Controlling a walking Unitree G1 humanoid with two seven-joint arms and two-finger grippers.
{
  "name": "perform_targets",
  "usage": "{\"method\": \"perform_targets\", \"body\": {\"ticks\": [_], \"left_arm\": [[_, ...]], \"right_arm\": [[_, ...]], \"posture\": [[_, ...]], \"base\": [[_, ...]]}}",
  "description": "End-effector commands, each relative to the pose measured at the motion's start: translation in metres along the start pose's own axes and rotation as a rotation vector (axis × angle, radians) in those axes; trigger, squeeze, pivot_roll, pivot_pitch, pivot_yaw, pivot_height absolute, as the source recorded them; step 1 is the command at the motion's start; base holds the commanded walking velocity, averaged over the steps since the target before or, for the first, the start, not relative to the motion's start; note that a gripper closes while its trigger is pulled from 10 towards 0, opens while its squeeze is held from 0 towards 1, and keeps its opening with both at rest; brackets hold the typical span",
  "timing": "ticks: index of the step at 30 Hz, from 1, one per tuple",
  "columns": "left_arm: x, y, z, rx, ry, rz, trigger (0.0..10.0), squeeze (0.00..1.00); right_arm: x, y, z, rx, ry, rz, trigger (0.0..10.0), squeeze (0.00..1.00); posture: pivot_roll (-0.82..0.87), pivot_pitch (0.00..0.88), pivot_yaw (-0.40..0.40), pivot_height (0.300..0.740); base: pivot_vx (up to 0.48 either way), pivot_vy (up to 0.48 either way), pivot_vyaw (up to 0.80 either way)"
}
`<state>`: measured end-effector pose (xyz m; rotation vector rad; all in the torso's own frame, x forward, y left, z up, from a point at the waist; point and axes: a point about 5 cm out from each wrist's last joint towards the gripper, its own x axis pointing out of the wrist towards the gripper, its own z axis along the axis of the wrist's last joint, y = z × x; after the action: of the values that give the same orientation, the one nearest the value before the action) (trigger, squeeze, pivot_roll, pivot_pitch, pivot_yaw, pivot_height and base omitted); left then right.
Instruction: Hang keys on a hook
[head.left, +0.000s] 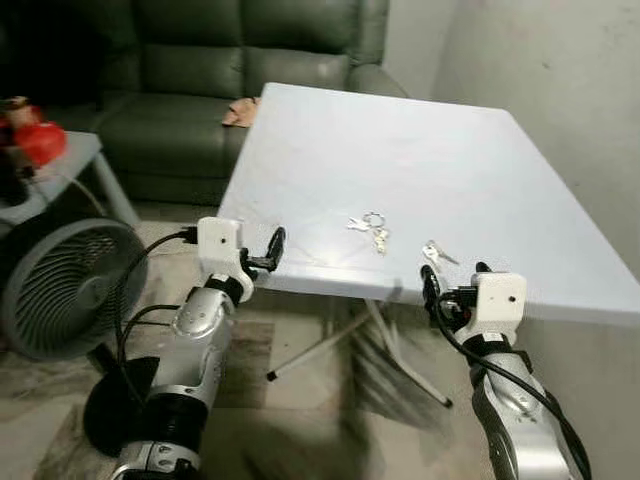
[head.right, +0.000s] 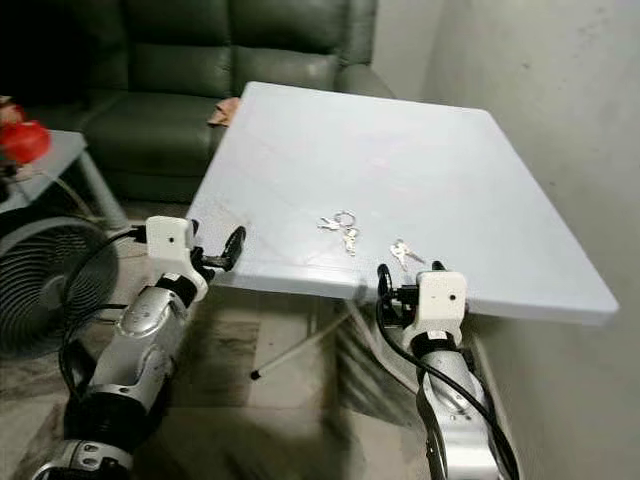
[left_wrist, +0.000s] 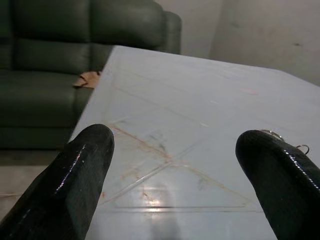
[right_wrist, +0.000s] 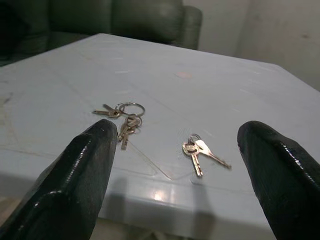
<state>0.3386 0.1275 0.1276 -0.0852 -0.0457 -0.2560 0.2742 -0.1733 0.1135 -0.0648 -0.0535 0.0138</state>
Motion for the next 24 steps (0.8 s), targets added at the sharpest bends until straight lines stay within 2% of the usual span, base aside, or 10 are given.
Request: {"method": "perform_targets", "body": {"ticks": [1, 5, 7, 16, 24], "left_arm": [[0.0029, -0.0044, 0.0026, 0.014, -0.003, -0.025, 10.0, 0.00], [0.0030, -0.0044, 0.0001, 0.013, 0.012, -0.034, 10.0, 0.00], [0.0038, -0.0059, 0.0001, 0.003, 0.018, -0.052, 10.0, 0.00], [0.0049, -0.0077, -0.0015, -0.010, 0.034, -0.073, 10.0, 0.00], [0.0050, -0.0097, 0.0010, 0.002, 0.007, -0.068, 10.0, 0.00]], "right_arm": [[0.0019, -0.0007, 0.0044, -0.003, -0.011, -0.002, 10.0, 0.00], [0.0017, 0.0010, 0.0037, 0.002, -0.017, 0.002, 10.0, 0.00], [0.0021, -0.0002, 0.0051, 0.040, -0.025, -0.007, 10.0, 0.00], [0.0025, -0.0008, 0.0043, 0.035, -0.020, -0.003, 10.0, 0.00], [0.0024, 0.0009, 0.0034, 0.036, -0.017, -0.002, 10.0, 0.00]], "posture": [[-0.04, 0.000, -0.052, 0.740], [-0.05, 0.000, -0.051, 0.740], [-0.05, 0.000, -0.051, 0.740], [-0.05, 0.000, -0.052, 0.740], [-0.05, 0.000, -0.052, 0.740]], "base": [[0.000, 0.000, 0.80], [0.000, 0.000, 0.80], [0.000, 0.000, 0.00], [0.000, 0.000, 0.00], [0.000, 0.000, 0.00]]}}
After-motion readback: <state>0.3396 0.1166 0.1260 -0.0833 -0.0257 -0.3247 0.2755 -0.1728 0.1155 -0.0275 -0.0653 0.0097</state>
